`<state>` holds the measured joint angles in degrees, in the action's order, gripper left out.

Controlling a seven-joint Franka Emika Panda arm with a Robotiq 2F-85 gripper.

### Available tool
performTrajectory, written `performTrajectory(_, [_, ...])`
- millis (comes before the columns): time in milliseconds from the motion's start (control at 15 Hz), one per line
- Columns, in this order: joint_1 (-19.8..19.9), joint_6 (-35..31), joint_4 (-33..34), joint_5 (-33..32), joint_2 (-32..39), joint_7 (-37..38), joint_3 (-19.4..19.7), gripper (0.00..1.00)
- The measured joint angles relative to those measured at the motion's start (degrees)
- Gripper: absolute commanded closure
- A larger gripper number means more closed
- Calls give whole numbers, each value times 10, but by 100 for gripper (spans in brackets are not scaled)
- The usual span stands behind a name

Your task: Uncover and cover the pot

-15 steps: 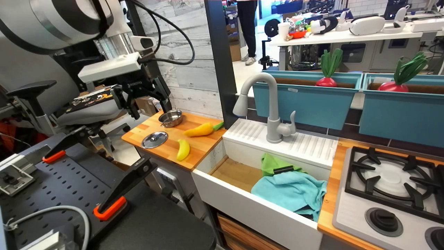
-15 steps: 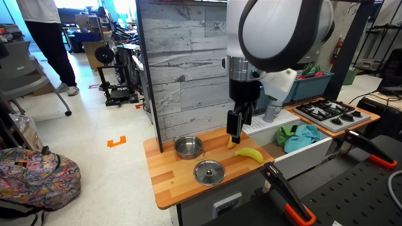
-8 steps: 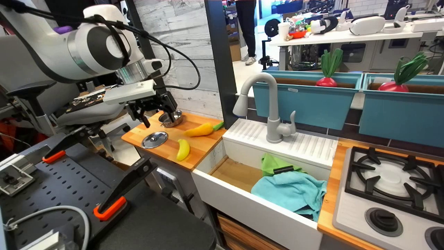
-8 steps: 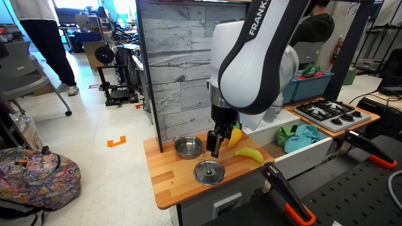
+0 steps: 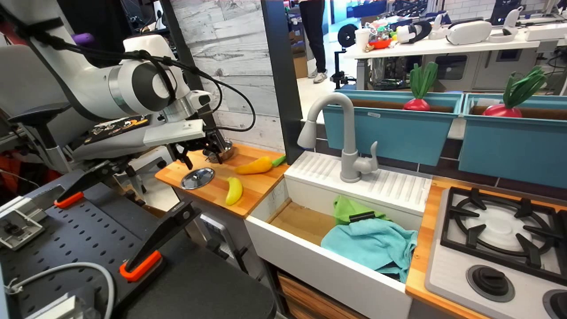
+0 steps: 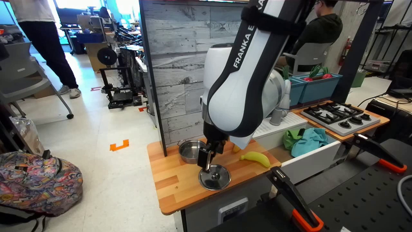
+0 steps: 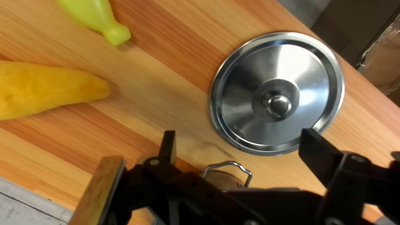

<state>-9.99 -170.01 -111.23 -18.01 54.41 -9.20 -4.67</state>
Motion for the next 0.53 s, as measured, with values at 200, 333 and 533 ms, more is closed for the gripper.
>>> performTrajectory(200, [2, 0, 13, 0, 15, -12, -12, 0])
performTrajectory(333, [2, 0, 18, 0, 23, -16, -16, 0])
performTrajectory(533, [2, 0, 19, 0, 25, -16, -16, 0])
